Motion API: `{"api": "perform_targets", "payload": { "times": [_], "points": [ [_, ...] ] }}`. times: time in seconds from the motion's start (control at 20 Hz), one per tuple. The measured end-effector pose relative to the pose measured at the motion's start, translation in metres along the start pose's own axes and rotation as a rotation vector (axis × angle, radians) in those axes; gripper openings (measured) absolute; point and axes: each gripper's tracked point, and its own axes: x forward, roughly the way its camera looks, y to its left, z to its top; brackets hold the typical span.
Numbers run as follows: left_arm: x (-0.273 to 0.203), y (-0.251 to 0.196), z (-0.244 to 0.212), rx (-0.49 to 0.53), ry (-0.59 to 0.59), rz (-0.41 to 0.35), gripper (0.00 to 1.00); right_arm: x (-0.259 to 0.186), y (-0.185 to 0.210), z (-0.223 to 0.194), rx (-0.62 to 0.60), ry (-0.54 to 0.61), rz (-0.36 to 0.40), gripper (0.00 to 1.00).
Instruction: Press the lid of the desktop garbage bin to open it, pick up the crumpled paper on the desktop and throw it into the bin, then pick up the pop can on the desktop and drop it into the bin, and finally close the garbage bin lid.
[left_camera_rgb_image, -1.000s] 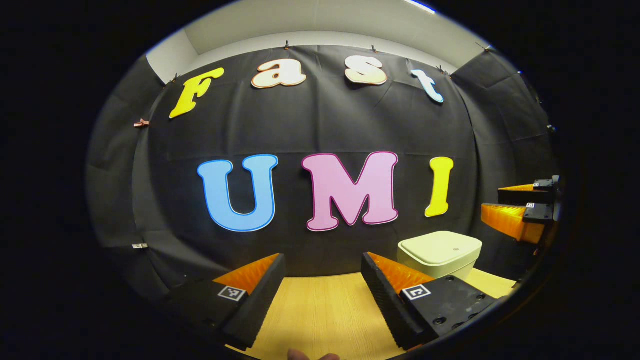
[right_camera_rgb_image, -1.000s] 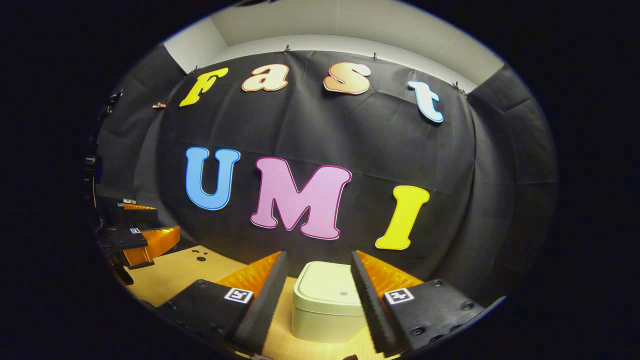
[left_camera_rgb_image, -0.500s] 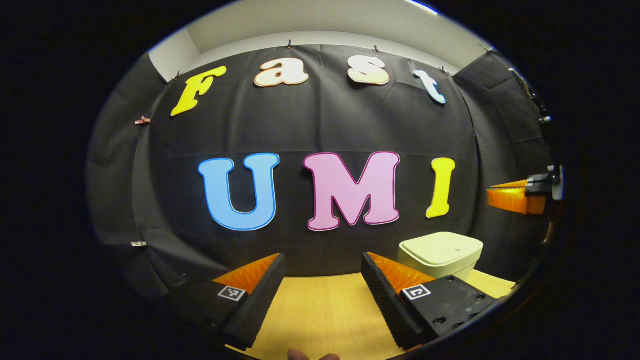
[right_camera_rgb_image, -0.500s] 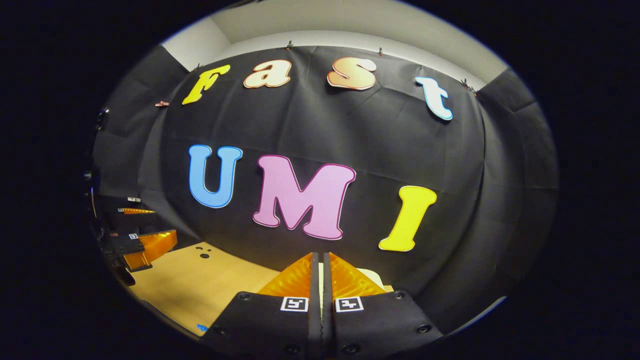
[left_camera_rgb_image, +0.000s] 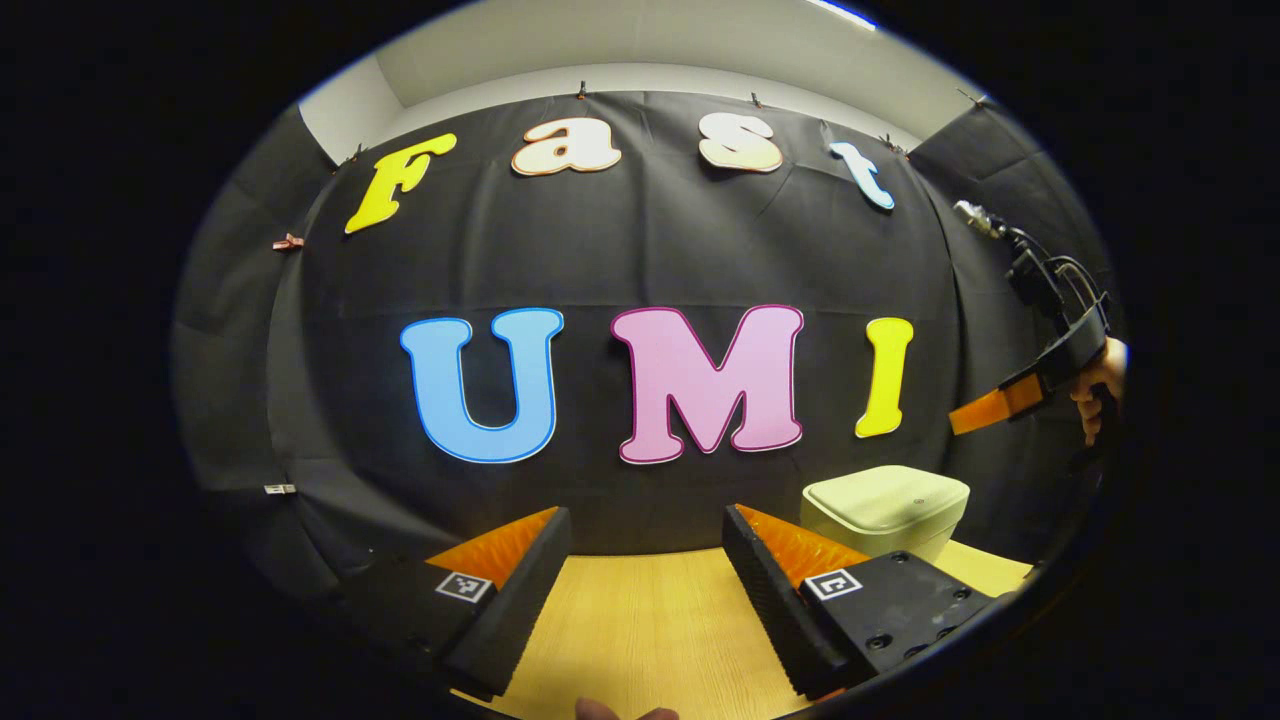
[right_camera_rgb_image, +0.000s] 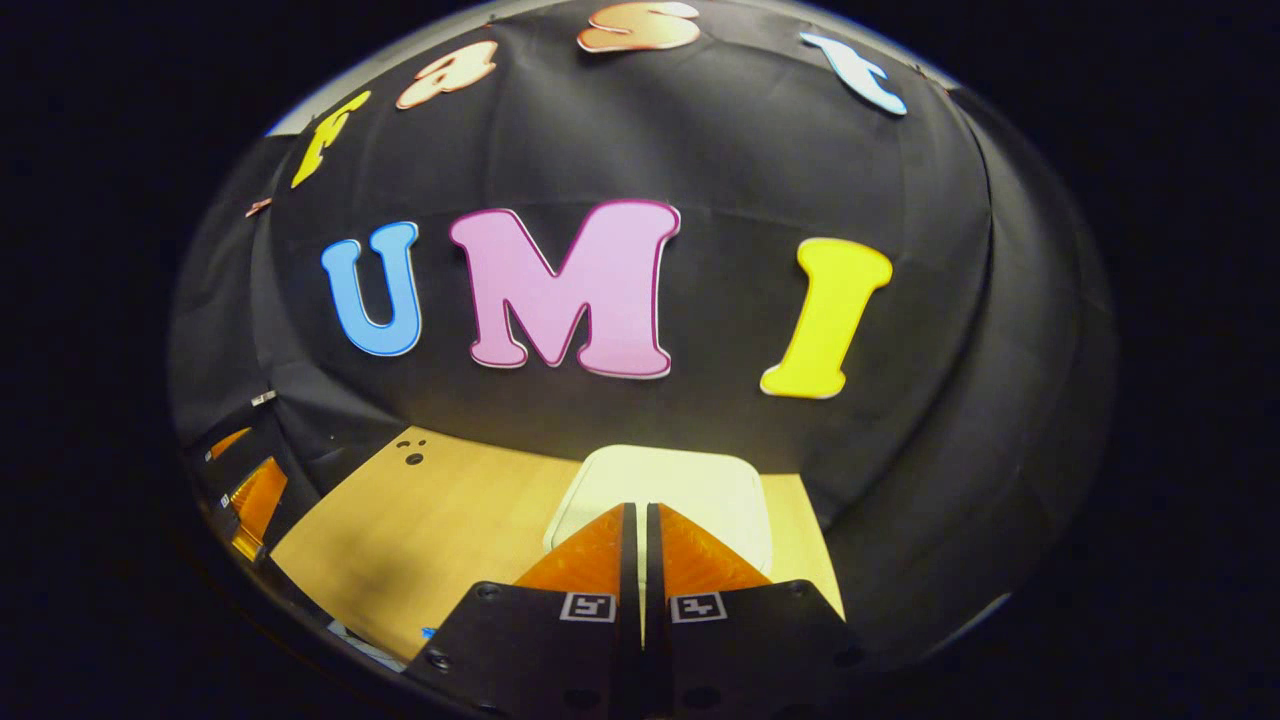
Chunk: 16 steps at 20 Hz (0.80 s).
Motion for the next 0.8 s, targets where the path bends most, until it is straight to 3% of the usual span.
{"api": "perform_targets", "payload": {
  "times": [0.8],
  "points": [
    [-0.008,0.006,-0.004,-0.007,0.013,0.033,0.98,0.067,-0.006,-0.051,-0.025,0.218,0.013,0.05]
  ]
}}
